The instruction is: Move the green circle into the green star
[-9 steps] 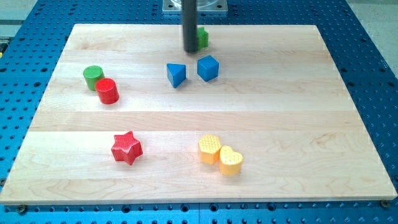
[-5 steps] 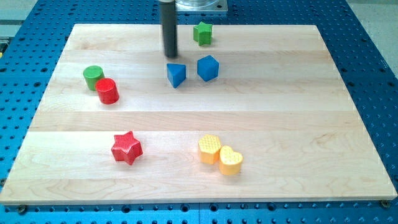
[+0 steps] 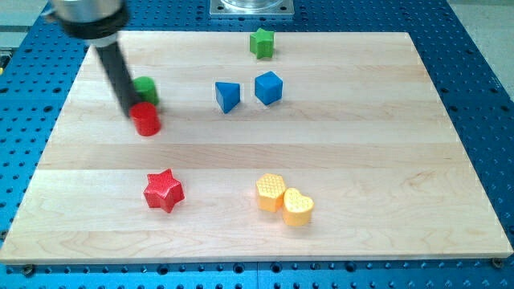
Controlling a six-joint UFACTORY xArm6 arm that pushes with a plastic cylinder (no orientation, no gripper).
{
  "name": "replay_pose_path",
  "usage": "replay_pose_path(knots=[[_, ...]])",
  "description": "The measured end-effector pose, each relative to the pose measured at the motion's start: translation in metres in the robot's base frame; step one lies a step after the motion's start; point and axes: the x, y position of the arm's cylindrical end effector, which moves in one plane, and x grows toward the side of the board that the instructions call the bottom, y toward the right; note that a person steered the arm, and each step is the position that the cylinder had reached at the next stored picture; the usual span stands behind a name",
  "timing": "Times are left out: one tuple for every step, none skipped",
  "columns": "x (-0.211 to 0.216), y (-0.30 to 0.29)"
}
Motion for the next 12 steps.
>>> replay_pose_path(knots=[[-0.035, 0.031], [-0.015, 0.014], [-0.001, -0.042], [-0.015, -0.044], [-0.030, -0.006], [-0.066, 0.004], [-0.080, -0.024], [-0.106, 0.027], [-0.114, 0.082], [-0.096, 0.068], [-0.101, 0.123], [-0.102, 0.136]])
